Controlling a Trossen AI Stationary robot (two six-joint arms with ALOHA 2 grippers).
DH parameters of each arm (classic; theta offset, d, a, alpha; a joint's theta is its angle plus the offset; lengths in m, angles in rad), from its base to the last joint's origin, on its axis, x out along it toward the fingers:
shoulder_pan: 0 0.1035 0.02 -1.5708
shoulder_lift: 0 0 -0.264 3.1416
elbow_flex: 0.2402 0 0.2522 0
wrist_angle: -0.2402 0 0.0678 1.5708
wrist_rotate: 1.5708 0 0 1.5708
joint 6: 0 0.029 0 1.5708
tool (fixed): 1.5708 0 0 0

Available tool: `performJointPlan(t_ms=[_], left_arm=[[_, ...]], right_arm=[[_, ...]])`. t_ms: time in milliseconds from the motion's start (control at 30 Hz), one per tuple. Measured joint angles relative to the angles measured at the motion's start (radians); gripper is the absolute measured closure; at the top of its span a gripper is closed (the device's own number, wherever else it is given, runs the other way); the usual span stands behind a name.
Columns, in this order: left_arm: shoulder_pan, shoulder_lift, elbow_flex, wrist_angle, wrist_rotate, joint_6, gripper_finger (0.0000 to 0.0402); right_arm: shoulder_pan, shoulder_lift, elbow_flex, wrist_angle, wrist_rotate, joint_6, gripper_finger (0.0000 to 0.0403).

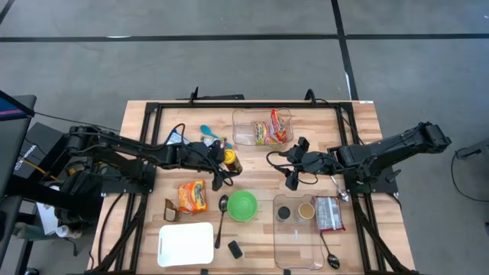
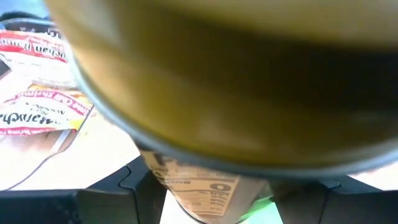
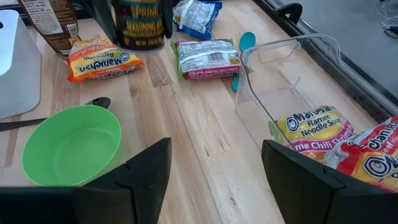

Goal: Pick & Place Food Item
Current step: Put the black seasoning into the bottom transparent bin

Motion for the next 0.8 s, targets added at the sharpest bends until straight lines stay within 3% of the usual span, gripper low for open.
performJointPlan(t_ms=[267,633,800], left_arm=[[0.000,0.119,0.082,-0.021,0.011,0.003,0.0177],[0.000,0.363,0.353,-0.281,0.029,0.092,0.0177],[0.001,0.418,0.437,-0.337,0.053,0.168,0.0174]], right_arm=[[0.000,0.000,0.000,0.004,0.000,0.000,0.0159],[0.001,0.000,0.000,-0.001,-0.008,-0.043,0.0159],[0.002,0.000,0.000,0.017,-0.085,-0.095,0.0159]])
